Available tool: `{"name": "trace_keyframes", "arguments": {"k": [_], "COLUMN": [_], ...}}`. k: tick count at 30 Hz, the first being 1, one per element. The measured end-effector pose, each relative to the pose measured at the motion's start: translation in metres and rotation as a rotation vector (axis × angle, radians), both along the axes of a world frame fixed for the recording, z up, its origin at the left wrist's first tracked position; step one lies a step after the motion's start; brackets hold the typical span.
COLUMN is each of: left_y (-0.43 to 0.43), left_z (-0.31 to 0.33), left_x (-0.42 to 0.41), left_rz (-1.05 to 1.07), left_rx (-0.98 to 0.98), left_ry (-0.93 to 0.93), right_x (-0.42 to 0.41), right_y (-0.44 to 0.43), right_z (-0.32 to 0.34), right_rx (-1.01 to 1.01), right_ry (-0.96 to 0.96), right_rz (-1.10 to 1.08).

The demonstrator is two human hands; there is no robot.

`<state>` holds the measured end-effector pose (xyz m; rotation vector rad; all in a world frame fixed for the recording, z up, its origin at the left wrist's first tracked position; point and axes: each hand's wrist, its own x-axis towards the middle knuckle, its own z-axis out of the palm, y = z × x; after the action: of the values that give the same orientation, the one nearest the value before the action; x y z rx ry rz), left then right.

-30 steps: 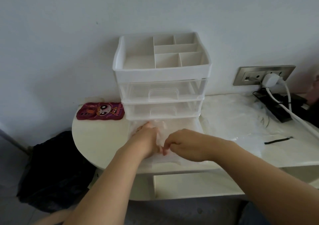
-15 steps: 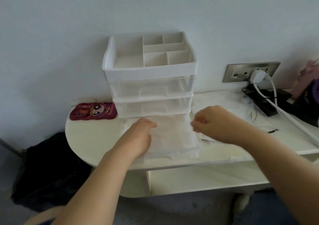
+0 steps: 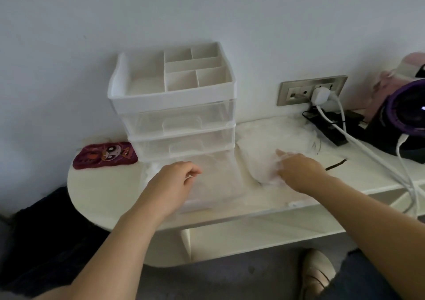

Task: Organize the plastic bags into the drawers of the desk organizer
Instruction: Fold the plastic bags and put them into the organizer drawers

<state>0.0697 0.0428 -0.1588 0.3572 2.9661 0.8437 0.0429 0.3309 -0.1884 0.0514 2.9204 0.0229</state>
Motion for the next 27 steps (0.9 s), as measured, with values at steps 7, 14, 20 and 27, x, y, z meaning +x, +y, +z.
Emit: {"name": "trace_keyframes", "arguments": {"k": [7,14,20,27], "left_y": [0.003,0.006,0.004,0.002], "left_z": [-0.003,-0.001,-0.001,0.004], "left_x": [-0.002,0.000,0.003,0.005], "left_rz": [0.014,0.014,0.016,0.032], "left_rx": [0.014,0.004,0.004,0.012], "left_ry": [0.007,0.005,-0.010,-0.018], "right_x": [0.007,0.012,0.009,0.020], "right_y": [-0.005,-0.003,-0.001,-0.007], "right_z": [0.007,0.002,-0.001,0.016], "right_rx": [0.029,-0.135,-0.099,0.021], "right_ry": [0.231,0.208,0.163,0.262], "right_rz": [-0.083,-0.033,0.044,0.020]}}
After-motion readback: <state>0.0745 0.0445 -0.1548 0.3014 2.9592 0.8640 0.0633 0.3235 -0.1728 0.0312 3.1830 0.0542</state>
